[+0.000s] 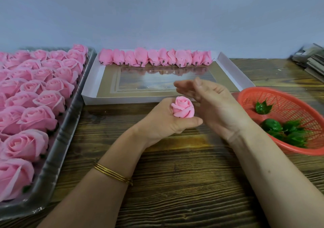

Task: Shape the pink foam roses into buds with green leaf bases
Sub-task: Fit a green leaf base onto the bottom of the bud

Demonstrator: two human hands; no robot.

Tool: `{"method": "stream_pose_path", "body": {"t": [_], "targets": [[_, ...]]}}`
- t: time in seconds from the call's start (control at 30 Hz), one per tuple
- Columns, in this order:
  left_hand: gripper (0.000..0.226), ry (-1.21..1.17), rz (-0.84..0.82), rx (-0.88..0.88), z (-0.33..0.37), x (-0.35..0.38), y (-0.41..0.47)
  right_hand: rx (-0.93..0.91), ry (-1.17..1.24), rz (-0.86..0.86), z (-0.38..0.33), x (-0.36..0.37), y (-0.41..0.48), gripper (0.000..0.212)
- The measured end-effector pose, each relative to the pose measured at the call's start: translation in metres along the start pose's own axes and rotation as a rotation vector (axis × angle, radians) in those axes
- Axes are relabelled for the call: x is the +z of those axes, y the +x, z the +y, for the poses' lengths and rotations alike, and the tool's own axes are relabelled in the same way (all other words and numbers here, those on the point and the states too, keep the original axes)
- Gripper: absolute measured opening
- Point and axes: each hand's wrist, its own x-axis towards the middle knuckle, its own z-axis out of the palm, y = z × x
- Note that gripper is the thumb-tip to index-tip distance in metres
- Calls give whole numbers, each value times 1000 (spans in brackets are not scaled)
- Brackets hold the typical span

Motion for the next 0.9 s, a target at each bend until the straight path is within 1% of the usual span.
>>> {"method": "stream_pose_path", "body": {"t": [0.1, 0.13, 0.2, 0.27, 0.33, 0.4, 0.5, 0.7, 0.9], "targets": [[32, -18, -70, -6, -3, -1, 0, 8, 21, -51, 3, 5, -2, 34], [29, -23, -85, -6, -2, -1, 0, 4, 17, -69, 3, 6, -2, 32], [17, -32, -104, 4, -4, -2, 0, 2, 8, -111, 4, 8, -3, 27], [16, -56, -114, 7, -5, -3, 0, -1, -9, -138, 5, 9, -4, 25], [13, -78, -127, 7, -5, -3, 0, -4, -25, -147, 6, 9, -4, 25], [26, -91, -131, 8, -5, -4, 0, 5, -41, -166, 6, 8, -4, 25], [14, -116, -135, -1, -2, -5, 0, 21, -49, -204, 6, 6, -5, 26], [23, -159, -126, -42, 2, -4, -3, 31, -26, -248, 9, 3, -5, 35], [16, -159, -145, -43, 3, -6, -5, 41, -83, -271, 8, 1, -6, 39]]}}
